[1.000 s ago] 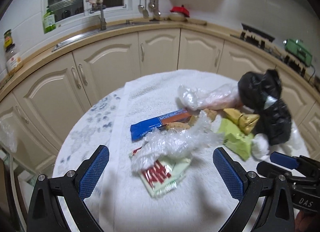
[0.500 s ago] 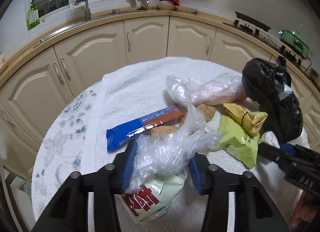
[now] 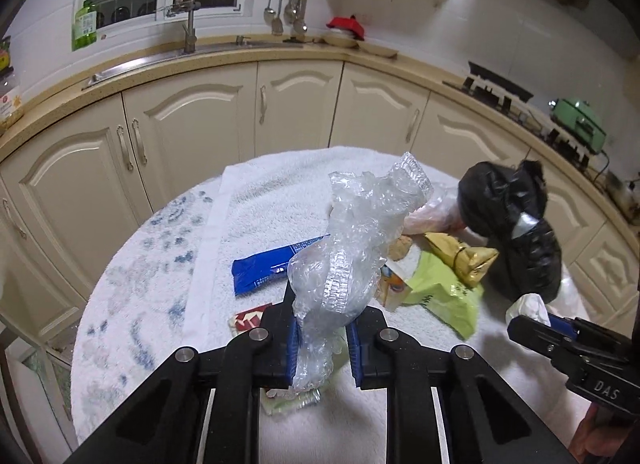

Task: Collect trash
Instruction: 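Grasp the clear bubble wrap with left gripper while right grasps the white plastic bag, then lift both held items and carry them to the blue wastebasket, then open both grippers over the wastebasket to drop the items, then bring both empty grippers back to the trash on the table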

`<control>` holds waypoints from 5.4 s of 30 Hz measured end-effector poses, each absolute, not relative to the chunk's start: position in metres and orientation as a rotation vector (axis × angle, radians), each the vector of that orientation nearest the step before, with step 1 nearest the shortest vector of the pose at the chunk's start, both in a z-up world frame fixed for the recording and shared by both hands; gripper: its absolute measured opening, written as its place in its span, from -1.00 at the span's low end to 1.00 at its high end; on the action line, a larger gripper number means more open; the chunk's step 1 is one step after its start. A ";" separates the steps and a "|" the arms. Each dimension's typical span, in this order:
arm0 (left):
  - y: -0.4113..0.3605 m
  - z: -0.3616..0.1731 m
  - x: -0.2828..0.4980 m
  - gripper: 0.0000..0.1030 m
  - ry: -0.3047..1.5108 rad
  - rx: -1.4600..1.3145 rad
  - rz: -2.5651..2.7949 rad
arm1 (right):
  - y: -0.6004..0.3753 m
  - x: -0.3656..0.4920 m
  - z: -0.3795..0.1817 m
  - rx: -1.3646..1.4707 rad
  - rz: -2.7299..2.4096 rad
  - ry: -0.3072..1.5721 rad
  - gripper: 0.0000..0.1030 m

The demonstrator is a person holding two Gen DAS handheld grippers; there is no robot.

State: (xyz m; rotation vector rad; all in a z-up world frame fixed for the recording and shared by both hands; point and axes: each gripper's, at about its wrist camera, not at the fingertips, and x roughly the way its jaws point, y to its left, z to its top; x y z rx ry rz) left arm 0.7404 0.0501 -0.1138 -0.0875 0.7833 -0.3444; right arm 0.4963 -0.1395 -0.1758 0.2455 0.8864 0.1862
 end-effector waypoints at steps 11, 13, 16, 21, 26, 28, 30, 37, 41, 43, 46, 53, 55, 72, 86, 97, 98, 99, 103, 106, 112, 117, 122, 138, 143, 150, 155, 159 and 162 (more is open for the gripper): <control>0.065 -0.078 0.705 -0.68 0.641 -0.097 -0.367 | -0.163 0.449 -0.131 0.270 0.192 0.780 -0.36; 0.063 -0.071 0.694 -0.68 0.615 -0.097 -0.383 | -0.171 0.444 -0.122 0.275 0.188 0.759 -0.36; 0.056 -0.061 0.673 -0.68 0.574 -0.092 -0.411 | -0.186 0.431 -0.107 0.284 0.180 0.719 -0.36; 0.041 -0.048 0.631 -0.68 0.513 -0.077 -0.484 | -0.213 0.408 -0.084 0.288 0.148 0.656 -0.36; 0.013 -0.040 0.575 -0.68 0.464 -0.051 -0.577 | -0.250 0.380 -0.062 0.296 0.073 0.591 -0.36; -0.003 -0.037 0.563 -0.68 0.453 -0.043 -0.620 | -0.268 0.369 -0.056 0.303 0.035 0.568 -0.36; -0.014 -0.036 0.561 -0.68 0.445 -0.037 -0.665 | -0.285 0.358 -0.052 0.312 -0.003 0.552 -0.36; -0.068 -0.036 0.561 -0.68 0.470 -0.015 -0.818 | -0.351 0.317 -0.047 0.365 -0.163 0.514 -0.36; -0.103 -0.041 0.569 -0.68 0.525 0.002 -0.910 | -0.391 0.296 -0.054 0.388 -0.262 0.522 -0.36; -0.119 -0.047 0.569 -0.68 0.550 0.021 -0.941 | -0.409 0.291 -0.062 0.399 -0.309 0.539 -0.36; -0.144 -0.055 0.579 -0.68 0.616 0.048 -0.990 | -0.437 0.285 -0.081 0.426 -0.362 0.580 -0.36; -0.203 -0.077 0.593 -0.68 0.761 0.131 -1.044 | -0.484 0.283 -0.136 0.507 -0.420 0.683 -0.36; -0.221 -0.083 0.596 -0.68 0.798 0.149 -1.053 | -0.495 0.286 -0.149 0.526 -0.427 0.705 -0.36; -0.422 -0.160 0.636 -0.09 1.100 0.324 -1.021 | -0.554 0.307 -0.243 0.672 -0.439 0.881 -0.31; -0.451 -0.173 0.637 0.97 1.082 0.410 -0.890 | -0.565 0.302 -0.268 0.759 -0.458 0.918 0.99; -0.399 -0.127 0.600 0.98 0.944 0.365 -0.874 | -0.550 0.288 -0.233 0.763 -0.528 0.856 1.00; -0.392 -0.121 0.595 0.98 0.929 0.354 -0.877 | -0.547 0.286 -0.226 0.760 -0.528 0.843 1.00; -0.385 -0.115 0.591 0.98 0.912 0.343 -0.883 | -0.543 0.284 -0.217 0.754 -0.525 0.824 1.00; -0.349 -0.090 0.574 0.98 0.838 0.297 -0.889 | -0.525 0.282 -0.183 0.720 -0.511 0.767 1.00; -0.312 -0.072 0.562 0.99 0.776 0.245 -0.880 | -0.505 0.285 -0.154 0.678 -0.487 0.727 1.00; -0.230 -0.045 0.546 0.99 0.706 0.148 -0.835 | -0.461 0.303 -0.106 0.591 -0.421 0.669 1.00; -0.157 -0.019 0.528 0.99 0.641 0.076 -0.760 | -0.418 0.326 -0.076 0.519 -0.349 0.640 1.00; -0.083 -0.003 0.504 0.99 0.601 -0.016 -0.676 | -0.365 0.350 -0.050 0.434 -0.252 0.616 1.00; 0.068 -0.001 0.435 0.99 0.569 -0.147 -0.395 | -0.210 0.416 -0.036 0.235 0.042 0.608 1.00; 0.081 -0.002 0.424 0.99 0.567 -0.149 -0.320 | -0.181 0.428 -0.044 0.179 0.089 0.636 1.00; 0.092 -0.031 0.469 0.99 0.688 -0.169 -0.253 | -0.162 0.444 -0.062 0.140 0.120 0.702 1.00; 0.099 -0.051 0.516 0.99 0.760 -0.174 -0.228 | -0.157 0.462 -0.078 0.127 0.117 0.748 1.00; 0.090 -0.065 0.538 0.99 0.803 -0.168 -0.219 | -0.156 0.482 -0.093 0.120 0.108 0.787 1.00; 0.081 -0.077 0.557 0.99 0.835 -0.150 -0.197 | -0.154 0.496 -0.105 0.113 0.105 0.813 1.00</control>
